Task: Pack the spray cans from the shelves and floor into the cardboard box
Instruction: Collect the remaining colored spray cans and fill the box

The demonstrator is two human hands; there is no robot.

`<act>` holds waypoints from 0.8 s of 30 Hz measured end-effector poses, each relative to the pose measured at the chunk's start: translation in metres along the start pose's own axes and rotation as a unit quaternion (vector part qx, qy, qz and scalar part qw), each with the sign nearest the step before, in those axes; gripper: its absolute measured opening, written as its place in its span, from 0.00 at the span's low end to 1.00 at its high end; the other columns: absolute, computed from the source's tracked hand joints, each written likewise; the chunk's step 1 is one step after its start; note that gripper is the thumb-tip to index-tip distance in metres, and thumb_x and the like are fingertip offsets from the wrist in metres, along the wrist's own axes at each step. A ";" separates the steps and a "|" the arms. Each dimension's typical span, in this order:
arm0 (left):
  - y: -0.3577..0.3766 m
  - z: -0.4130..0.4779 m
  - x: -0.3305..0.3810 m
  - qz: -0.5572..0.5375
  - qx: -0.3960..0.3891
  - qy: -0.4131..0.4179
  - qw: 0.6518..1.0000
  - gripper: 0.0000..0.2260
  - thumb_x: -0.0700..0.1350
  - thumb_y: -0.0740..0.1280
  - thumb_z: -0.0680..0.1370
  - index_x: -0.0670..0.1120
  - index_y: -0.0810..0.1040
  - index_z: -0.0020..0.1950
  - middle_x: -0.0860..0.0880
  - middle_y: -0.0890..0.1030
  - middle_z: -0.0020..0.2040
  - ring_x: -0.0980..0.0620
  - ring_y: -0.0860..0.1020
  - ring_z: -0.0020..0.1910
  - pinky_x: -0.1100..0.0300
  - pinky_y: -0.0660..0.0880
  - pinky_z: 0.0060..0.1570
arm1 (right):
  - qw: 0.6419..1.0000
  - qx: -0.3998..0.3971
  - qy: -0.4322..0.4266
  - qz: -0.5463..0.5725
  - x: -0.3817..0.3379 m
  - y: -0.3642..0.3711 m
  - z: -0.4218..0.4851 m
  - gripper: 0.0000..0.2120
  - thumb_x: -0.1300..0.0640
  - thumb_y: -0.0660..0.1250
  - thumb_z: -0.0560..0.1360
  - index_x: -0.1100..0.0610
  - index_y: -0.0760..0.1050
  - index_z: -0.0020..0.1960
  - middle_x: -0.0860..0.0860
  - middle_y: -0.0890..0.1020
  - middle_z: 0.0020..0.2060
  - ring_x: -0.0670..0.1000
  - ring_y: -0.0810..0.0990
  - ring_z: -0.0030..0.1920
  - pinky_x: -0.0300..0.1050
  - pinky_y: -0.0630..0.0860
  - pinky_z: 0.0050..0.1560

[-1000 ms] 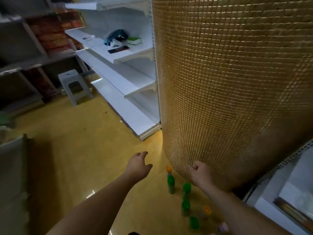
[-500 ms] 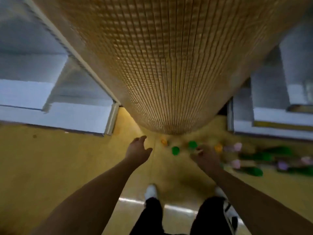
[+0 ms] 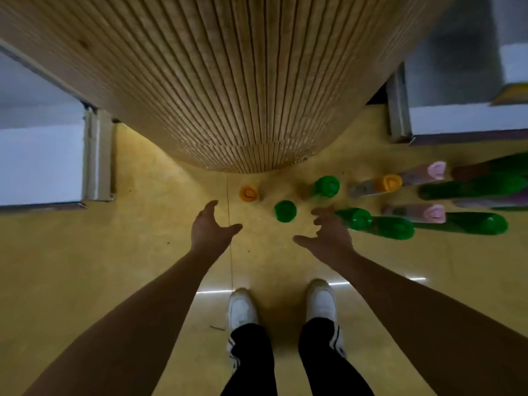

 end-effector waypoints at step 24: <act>0.013 0.014 0.102 -0.244 0.026 0.086 0.966 0.22 0.52 0.84 0.61 0.53 0.78 0.49 0.48 0.82 0.46 0.47 0.81 0.47 0.45 0.81 0.47 | 0.947 0.146 -0.089 0.272 -0.018 -0.005 -0.003 0.25 0.52 0.83 0.61 0.50 0.76 0.54 0.46 0.83 0.43 0.40 0.81 0.43 0.34 0.75 0.39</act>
Point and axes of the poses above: each hand's wrist, its own z-axis towards the middle knuckle, its own y-axis out of the palm, x = y × z, the point moved 9 cm from there along z, towards the middle knuckle
